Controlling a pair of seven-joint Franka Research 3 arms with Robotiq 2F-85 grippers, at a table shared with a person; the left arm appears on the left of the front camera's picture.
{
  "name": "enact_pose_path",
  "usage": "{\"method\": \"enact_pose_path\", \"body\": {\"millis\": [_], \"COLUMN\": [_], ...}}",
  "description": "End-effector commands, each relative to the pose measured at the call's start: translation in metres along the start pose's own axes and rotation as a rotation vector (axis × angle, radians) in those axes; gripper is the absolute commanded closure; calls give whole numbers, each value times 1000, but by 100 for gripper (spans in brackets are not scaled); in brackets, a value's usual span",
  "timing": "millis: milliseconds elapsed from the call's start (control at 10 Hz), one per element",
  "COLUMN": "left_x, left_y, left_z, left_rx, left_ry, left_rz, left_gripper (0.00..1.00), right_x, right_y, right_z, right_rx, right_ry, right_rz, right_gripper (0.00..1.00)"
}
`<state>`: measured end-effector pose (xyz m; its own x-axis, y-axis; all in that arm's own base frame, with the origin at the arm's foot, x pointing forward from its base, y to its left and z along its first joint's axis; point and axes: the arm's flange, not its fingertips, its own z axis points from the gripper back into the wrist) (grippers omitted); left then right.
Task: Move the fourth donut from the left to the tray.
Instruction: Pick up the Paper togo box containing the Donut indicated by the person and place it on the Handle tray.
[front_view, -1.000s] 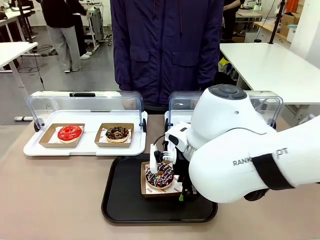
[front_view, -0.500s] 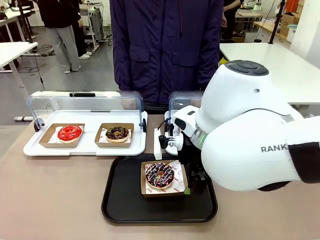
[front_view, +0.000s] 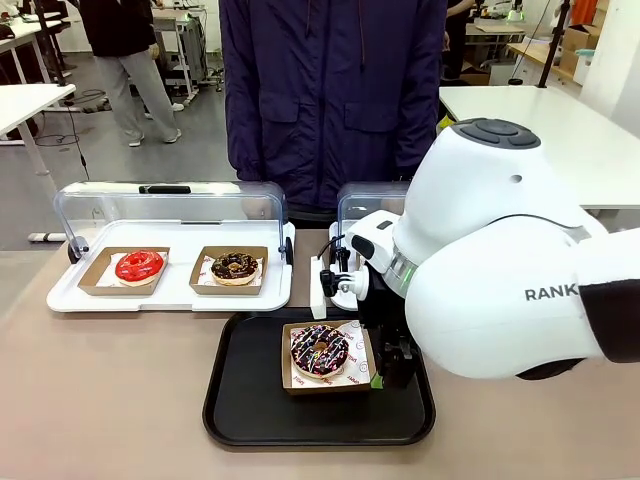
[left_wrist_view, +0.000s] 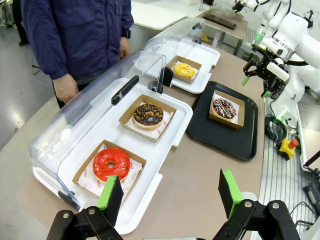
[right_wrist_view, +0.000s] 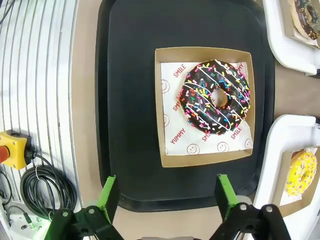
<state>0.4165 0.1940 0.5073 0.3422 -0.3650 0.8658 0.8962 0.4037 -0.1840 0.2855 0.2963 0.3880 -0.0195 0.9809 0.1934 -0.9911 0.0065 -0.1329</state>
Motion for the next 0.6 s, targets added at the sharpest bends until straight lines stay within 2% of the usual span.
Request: {"method": "enact_pose_path", "body": {"millis": [0,500], "left_x": [3,3], "left_y": [-1,-1], "left_z": [1,1], "left_rx": [-7,-7], "left_ry": [-2,-2], "left_rz": [-4,-4], "left_gripper": [0,0], "right_x": [3,3], "right_y": [2,2], "right_z": [-2,-2], "right_rx": [-7,-7], "right_ry": [0,0], "right_rz": [-4,-4], "right_gripper": [0,0]}}
